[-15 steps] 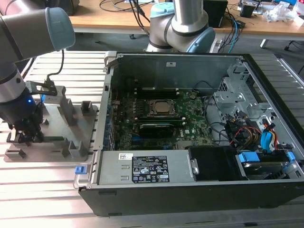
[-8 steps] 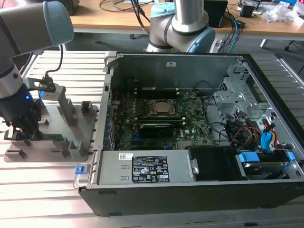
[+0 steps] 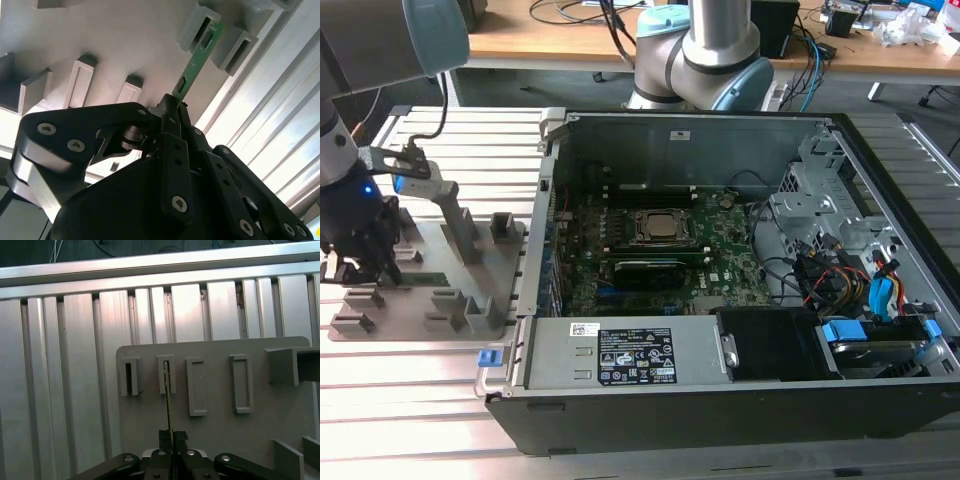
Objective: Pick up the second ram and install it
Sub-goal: 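Pick up the second ram and move it above second insertion slot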
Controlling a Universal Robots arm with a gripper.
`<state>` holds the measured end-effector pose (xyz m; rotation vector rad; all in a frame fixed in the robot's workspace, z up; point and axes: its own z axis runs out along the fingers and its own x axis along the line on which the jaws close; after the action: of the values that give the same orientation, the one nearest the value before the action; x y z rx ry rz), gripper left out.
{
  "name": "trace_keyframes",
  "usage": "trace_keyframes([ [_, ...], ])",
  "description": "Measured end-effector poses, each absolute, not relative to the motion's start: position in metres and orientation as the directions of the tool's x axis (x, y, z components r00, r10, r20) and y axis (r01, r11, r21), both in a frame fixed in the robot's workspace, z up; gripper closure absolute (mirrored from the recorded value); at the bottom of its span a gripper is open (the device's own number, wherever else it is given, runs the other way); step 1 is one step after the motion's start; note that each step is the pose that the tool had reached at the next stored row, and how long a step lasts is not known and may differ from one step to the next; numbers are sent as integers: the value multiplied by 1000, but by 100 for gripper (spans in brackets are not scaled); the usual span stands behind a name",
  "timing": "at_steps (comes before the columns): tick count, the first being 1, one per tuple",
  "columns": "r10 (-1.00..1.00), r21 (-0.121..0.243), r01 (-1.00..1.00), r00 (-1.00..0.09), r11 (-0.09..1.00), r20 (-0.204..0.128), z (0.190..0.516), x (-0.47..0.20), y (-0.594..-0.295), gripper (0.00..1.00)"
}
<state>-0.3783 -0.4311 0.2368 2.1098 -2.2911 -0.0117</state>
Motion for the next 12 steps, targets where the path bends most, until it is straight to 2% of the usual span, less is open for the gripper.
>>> trace_keyframes([
  [12,-997,24,-996,-82,82,15,263,-378,-431,86],
])
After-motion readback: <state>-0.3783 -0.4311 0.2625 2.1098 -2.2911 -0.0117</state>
